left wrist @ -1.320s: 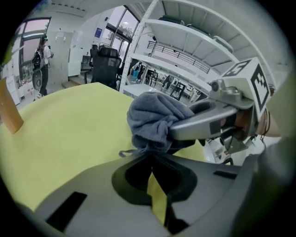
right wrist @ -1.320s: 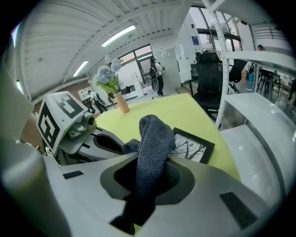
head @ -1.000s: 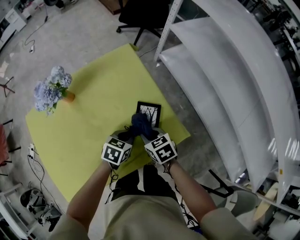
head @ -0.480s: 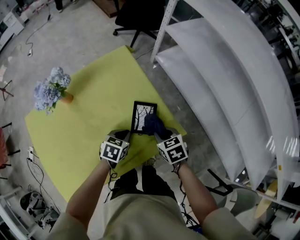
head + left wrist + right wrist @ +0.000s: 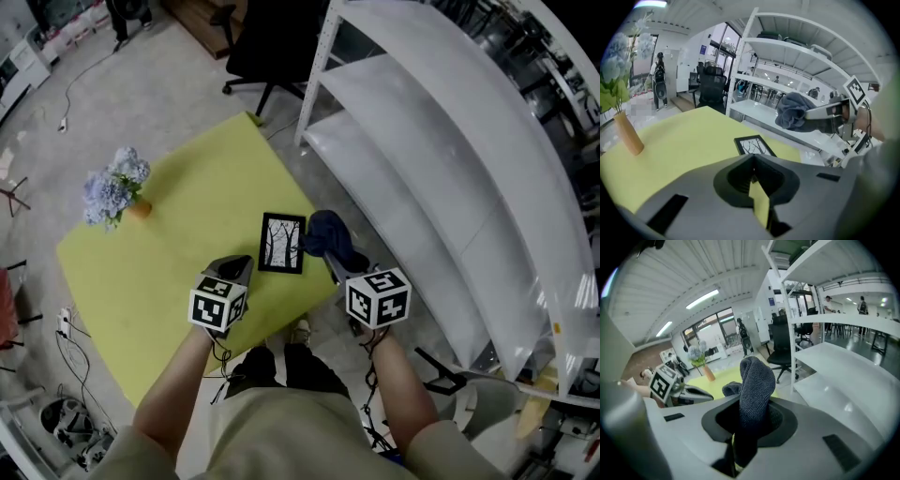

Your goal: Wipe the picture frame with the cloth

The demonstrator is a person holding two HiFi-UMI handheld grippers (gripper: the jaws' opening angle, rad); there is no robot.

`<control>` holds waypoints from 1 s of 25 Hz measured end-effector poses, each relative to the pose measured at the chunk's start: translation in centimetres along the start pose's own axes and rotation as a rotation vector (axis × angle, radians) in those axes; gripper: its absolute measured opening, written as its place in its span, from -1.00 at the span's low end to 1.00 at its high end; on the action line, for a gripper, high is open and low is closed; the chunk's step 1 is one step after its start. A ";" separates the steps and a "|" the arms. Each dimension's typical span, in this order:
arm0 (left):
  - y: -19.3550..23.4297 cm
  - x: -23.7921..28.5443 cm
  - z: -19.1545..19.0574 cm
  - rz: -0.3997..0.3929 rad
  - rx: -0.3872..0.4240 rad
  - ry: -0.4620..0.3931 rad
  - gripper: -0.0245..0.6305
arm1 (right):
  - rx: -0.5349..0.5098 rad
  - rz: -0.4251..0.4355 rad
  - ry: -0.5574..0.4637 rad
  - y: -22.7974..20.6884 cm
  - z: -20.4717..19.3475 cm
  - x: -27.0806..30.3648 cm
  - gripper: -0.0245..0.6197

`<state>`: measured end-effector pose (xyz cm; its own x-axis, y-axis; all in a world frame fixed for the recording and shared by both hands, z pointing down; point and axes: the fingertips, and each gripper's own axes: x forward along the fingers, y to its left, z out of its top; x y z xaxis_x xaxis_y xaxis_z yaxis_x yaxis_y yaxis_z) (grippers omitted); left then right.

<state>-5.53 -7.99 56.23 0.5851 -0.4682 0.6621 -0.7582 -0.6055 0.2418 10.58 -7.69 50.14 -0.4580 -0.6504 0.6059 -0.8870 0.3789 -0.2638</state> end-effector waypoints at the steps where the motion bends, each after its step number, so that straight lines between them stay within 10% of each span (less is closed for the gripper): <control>1: -0.2 -0.6 0.9 0.002 0.011 -0.017 -0.90 | 0.014 0.004 -0.041 0.4 1.4 -0.9 -0.69; 16: -4.1 -14.0 16.3 0.141 0.247 -0.373 -0.90 | 0.043 0.101 -0.515 6.0 16.3 -15.2 -0.69; 25: -8.0 -23.3 22.6 0.218 0.391 -0.595 -0.90 | -0.140 0.055 -0.651 9.5 20.0 -21.2 -0.69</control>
<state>-6.58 -6.75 22.85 0.5744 -0.8060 0.1430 -0.7821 -0.5920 -0.1947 10.71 -3.48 19.83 -0.4823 -0.8760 0.0059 -0.8658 0.4757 -0.1551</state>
